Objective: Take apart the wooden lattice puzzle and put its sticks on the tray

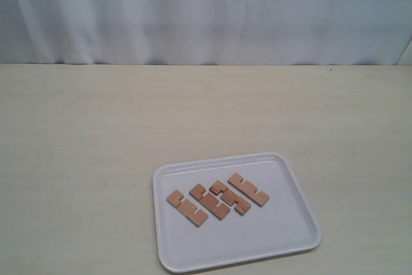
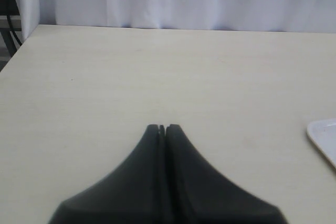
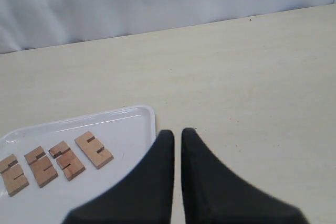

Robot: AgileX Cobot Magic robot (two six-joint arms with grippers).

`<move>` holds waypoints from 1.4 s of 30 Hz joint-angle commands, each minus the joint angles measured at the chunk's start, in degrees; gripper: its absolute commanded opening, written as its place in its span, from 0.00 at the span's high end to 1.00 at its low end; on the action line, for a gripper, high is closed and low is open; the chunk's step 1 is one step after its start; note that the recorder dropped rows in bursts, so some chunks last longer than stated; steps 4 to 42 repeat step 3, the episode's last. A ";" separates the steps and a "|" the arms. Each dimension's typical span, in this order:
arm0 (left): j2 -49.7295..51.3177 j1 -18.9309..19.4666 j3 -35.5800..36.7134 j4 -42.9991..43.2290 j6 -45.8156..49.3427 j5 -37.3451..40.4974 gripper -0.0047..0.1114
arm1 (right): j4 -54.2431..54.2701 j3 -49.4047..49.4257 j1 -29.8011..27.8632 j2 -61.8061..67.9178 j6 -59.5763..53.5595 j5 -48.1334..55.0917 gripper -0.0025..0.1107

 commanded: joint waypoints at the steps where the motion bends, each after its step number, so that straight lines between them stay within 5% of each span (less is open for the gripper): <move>1: -0.06 0.05 0.13 0.36 0.04 -0.40 0.96 | -0.27 0.12 -0.24 -0.23 -0.34 0.09 0.94; 42: -0.06 0.05 0.13 0.36 0.04 -0.40 0.96 | -0.27 0.12 -0.24 -0.23 -0.34 0.09 0.94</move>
